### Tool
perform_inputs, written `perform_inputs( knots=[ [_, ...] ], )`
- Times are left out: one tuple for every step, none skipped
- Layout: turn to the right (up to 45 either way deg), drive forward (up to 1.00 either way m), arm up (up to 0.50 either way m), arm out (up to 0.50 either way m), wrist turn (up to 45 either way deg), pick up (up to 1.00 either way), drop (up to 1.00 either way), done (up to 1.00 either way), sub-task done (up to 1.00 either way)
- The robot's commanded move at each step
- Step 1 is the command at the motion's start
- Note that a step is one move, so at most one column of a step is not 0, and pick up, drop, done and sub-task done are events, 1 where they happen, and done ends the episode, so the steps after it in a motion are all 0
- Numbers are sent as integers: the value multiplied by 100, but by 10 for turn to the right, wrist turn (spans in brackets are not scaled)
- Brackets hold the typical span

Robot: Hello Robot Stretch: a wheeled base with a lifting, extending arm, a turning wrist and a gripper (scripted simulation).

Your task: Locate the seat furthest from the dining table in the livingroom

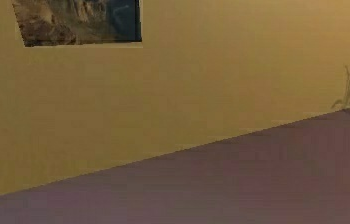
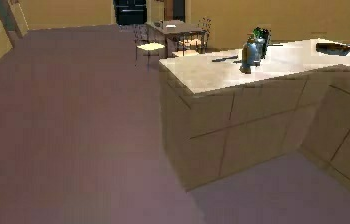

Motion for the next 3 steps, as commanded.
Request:
perform_inputs(
  knots=[
    [450, 0, 0, 0, 0, 0, 0, 0, 0],
    [90, 0, 0, 0, 0, 0, 0, 0, 0],
    [0, 60, 0, 0, 0, 0, 0, 0, 0]
  ],
)
